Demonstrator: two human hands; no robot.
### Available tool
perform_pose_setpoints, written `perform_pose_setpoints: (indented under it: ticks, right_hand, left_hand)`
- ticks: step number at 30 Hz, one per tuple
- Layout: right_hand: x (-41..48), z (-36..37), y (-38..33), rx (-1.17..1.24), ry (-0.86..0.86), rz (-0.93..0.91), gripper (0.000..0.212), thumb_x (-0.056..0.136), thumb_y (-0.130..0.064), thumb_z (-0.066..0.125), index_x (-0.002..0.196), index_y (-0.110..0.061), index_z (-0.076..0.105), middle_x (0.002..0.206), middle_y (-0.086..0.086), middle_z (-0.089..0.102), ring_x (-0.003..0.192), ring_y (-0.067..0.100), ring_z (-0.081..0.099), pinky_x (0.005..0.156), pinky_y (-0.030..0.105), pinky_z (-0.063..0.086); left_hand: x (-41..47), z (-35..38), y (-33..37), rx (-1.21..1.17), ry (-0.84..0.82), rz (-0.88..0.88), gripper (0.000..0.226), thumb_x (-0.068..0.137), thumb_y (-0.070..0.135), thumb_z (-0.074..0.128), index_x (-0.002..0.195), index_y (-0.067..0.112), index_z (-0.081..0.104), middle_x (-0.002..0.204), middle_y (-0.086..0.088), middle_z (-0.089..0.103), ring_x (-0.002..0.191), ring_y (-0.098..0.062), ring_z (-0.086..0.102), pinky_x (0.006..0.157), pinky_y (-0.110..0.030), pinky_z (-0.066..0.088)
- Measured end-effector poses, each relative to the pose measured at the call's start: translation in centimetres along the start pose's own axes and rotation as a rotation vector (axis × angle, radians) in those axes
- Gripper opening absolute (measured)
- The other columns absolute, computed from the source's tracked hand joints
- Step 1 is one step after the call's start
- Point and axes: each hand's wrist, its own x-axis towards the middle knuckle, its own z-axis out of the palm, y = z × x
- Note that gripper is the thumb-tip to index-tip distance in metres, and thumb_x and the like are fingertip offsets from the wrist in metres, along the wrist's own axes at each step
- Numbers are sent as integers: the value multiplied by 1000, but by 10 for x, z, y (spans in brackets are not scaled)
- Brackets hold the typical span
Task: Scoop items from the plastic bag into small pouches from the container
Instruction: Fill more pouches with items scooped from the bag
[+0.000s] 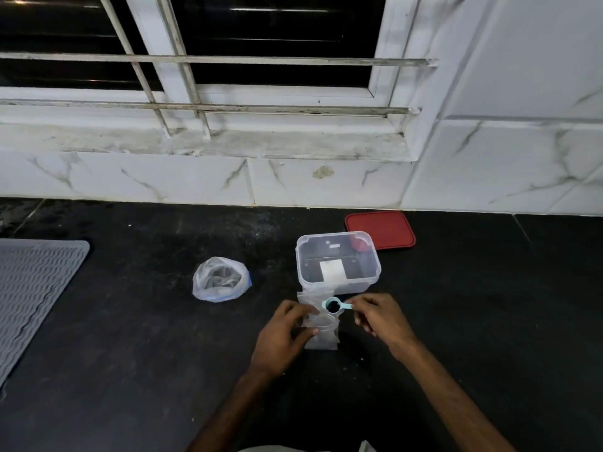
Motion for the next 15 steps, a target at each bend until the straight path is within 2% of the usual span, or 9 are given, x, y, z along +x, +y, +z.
perform_pose_setpoints:
  ticks: [4,7,10,12,15]
  right_hand:
    - [2,-3,9,-92,-47,-49,23,95,-20,55,88,-24,77,60,1,64,48,6,50,46,16,37]
    - [3,-3,12,-146,-87,-83,22,95,-19,56,88,-15,76,62,1,65,53,9,53,53,21,43]
    - [2,-5,13,-188,-109,-139,22,94,-16,55,88,-9,75,61,-1,65,48,1,53,53,18,45]
    - [3,-6,13,-221,-117,-178,21,93,-14,56,88,-10,76,61,-2,66,46,-1,52,54,19,46]
    - [3,-12,14,-282,-151,-239,20,92,-18,57,92,-18,78,65,-6,68,55,-1,59,62,22,49]
  left_hand:
    - [1,10,5,56,5,-49,14,87,25,72,98,33,70,103,19,50,84,1,63,71,-14,52]
    - [0,15,7,87,50,-74,14,85,13,73,91,25,71,100,19,50,91,2,59,74,-7,47]
    - [-3,21,10,112,76,-39,18,84,6,72,88,24,71,100,14,53,87,-1,60,75,-10,48]
    - [-5,25,15,126,108,-15,18,84,7,72,88,25,70,98,16,52,86,-2,60,74,-10,47]
    - [-4,29,26,168,158,-6,14,86,16,72,90,30,70,100,17,53,85,-1,58,70,-15,49]
